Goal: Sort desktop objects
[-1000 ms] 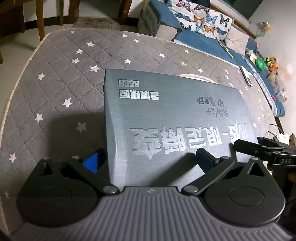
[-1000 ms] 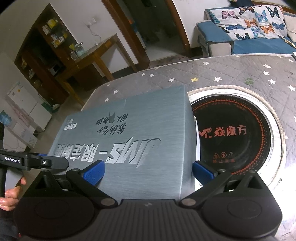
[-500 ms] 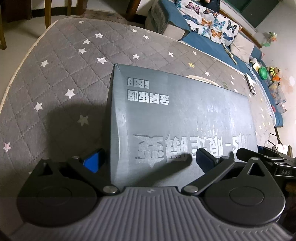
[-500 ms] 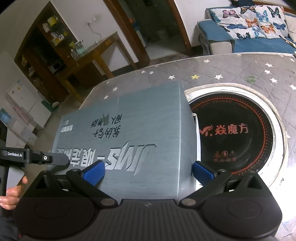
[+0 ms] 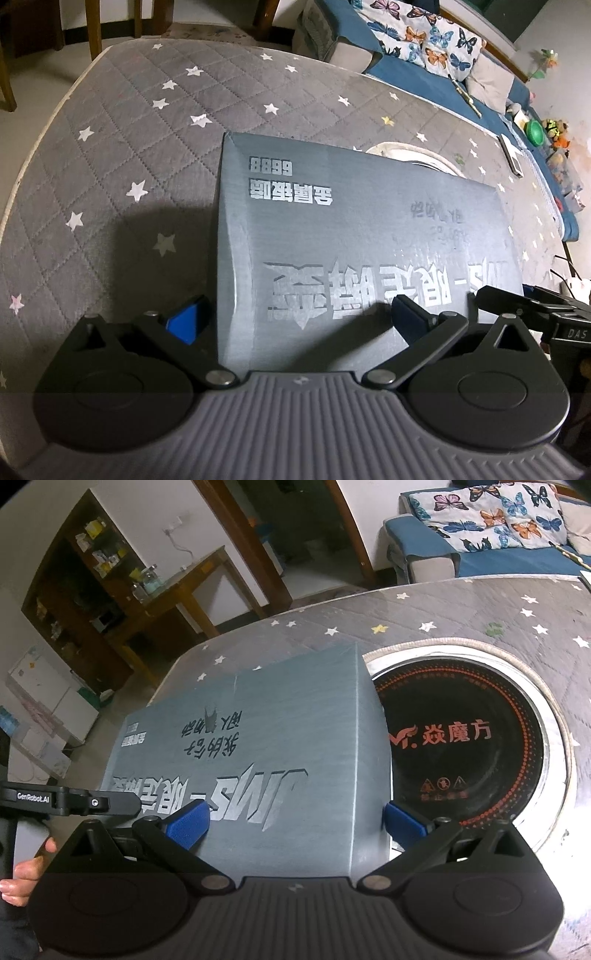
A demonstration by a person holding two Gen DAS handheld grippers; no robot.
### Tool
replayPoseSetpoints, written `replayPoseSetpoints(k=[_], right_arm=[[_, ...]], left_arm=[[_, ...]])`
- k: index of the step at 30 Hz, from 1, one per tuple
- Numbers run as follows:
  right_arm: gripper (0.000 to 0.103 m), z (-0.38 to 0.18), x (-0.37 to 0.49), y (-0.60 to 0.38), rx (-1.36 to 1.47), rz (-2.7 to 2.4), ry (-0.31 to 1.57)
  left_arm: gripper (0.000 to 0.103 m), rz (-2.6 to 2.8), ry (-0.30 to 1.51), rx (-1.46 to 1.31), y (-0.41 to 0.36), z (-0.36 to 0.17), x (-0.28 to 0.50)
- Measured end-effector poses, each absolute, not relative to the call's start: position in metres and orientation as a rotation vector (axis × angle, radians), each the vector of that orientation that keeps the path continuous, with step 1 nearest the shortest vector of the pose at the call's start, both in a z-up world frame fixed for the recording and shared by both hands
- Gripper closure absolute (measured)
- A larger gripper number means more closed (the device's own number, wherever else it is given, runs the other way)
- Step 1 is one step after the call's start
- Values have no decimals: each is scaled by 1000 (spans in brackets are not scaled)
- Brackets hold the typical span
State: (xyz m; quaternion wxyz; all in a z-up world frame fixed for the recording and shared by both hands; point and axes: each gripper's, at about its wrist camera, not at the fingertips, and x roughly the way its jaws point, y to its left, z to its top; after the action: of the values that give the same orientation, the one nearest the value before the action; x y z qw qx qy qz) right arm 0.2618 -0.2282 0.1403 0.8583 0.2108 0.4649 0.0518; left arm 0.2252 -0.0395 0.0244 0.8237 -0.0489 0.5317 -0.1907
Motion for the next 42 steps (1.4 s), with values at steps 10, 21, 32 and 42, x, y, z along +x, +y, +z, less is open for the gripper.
replayPoseSetpoints(k=[10,21,32,42], right_arm=[[1,121,265,-230,453,99,1006],[1,110,264,-225,424,91,1018],[1,112,257,-217,360,90,1003],[0,123,244,-201,240,74,960]], left_arm=[[0,-393,1127,-65,-45,15,225],[0,-394,1109,-43,-47,5,221],[0,-383,1052,-11,-49,7,207],[0,-340,937,38,-50,17,179]])
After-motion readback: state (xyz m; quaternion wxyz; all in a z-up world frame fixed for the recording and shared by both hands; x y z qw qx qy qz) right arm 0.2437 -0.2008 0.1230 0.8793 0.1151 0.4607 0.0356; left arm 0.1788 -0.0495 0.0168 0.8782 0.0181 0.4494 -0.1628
